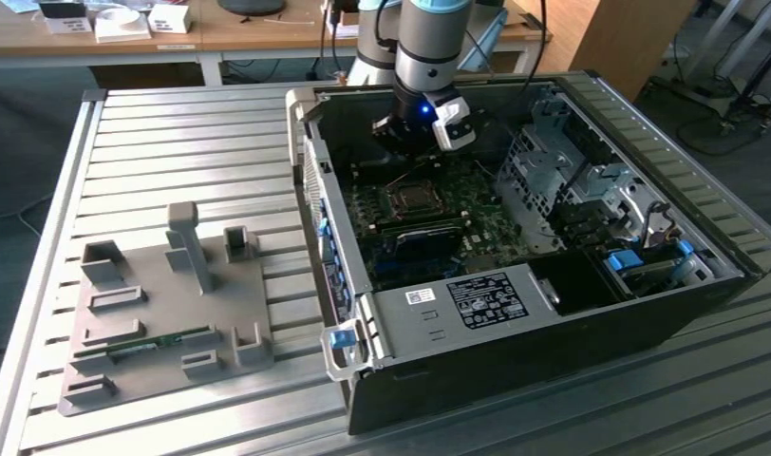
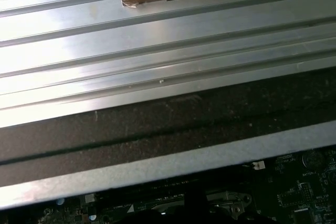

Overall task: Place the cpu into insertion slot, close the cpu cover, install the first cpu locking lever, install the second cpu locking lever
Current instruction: 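Install the first cpu locking lever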

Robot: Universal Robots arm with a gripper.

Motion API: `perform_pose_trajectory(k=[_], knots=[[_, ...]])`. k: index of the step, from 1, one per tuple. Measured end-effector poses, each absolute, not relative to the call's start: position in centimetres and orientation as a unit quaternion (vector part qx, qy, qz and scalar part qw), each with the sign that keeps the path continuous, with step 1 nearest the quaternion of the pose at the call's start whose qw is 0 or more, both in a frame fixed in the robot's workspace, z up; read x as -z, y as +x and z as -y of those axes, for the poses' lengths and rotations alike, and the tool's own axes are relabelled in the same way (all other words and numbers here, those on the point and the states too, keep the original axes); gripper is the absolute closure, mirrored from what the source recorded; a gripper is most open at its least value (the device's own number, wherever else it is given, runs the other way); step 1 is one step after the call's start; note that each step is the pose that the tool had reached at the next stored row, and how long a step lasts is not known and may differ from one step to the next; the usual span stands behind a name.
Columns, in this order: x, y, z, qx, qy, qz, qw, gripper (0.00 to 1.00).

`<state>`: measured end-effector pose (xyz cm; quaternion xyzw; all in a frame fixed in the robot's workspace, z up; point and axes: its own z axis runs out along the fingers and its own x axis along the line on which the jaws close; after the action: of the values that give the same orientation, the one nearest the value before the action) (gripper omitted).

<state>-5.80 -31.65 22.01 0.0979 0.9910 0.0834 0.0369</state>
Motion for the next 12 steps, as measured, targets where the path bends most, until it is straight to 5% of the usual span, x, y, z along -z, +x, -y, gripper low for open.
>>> perform_pose_trajectory(k=[12], knots=[[-21.64, -5.39, 31.64, -0.083, 0.098, -0.991, 0.037, 0.89]])
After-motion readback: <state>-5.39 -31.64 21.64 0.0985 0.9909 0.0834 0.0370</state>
